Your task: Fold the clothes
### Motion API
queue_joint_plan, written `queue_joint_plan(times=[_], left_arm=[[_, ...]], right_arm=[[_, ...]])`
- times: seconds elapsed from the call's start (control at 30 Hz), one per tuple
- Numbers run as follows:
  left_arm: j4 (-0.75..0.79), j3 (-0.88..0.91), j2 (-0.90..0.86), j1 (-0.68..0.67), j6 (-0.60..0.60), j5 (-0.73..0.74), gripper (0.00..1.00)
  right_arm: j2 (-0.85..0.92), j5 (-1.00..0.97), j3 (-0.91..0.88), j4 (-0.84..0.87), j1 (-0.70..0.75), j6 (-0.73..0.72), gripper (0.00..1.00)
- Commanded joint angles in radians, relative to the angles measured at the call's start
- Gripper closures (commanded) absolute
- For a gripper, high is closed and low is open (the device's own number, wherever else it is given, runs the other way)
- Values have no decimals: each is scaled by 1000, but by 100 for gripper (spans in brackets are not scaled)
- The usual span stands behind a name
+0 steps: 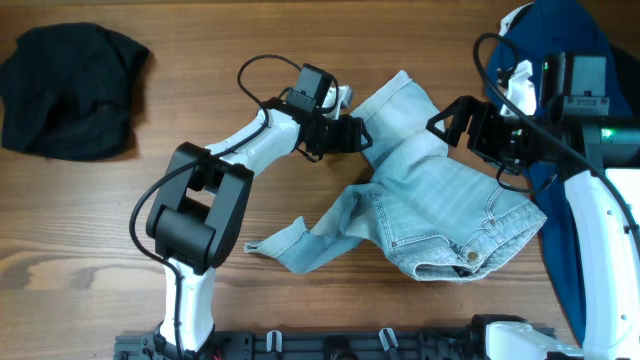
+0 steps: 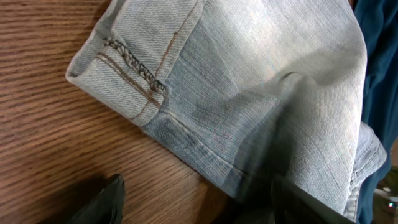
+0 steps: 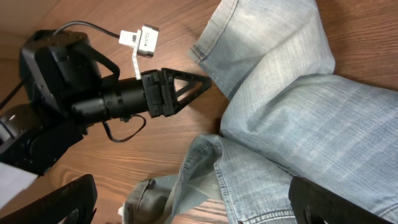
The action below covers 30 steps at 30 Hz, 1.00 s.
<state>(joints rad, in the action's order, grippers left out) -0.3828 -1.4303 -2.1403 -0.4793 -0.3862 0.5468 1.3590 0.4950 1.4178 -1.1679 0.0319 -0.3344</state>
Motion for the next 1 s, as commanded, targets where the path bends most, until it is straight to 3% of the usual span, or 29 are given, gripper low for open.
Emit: queue_joint_plan(times=[0.0,0.1,0.17,0.3,0.33,0.37,0.4,0.6,0.73,0.97], left_arm=[[21,-2,-29,0,-68,-13,26],[116,-2,-99,-3,-48,-13,36],[189,-11,-139,-2,-97,-13,41],[218,-29,-182,0,-146,-12,44],[213,-29,-183,0,-145,-13,58],[212,-29,-183,0,-146,-13,85],[213,-29,-183,0,-146,-13,96],[222,-90,-181,25,-183,-136,96],[183,-189,-146,135,-250,-254,96],[56,-194,-83,353,-288,-215,96]], right_arm=[[-11,44,25,-4,-3,36,0],[-11,68,25,3,-11,66,0],[-11,68,25,4,-22,66,0],[-11,69,26,4,-49,71,0],[-11,68,28,3,-56,72,0],[-11,69,31,3,-61,73,0],[-11,69,36,3,-67,72,0],[-11,76,79,-5,-100,73,0],[-11,76,83,-9,-108,85,2],[-11,76,83,0,-108,92,1]])
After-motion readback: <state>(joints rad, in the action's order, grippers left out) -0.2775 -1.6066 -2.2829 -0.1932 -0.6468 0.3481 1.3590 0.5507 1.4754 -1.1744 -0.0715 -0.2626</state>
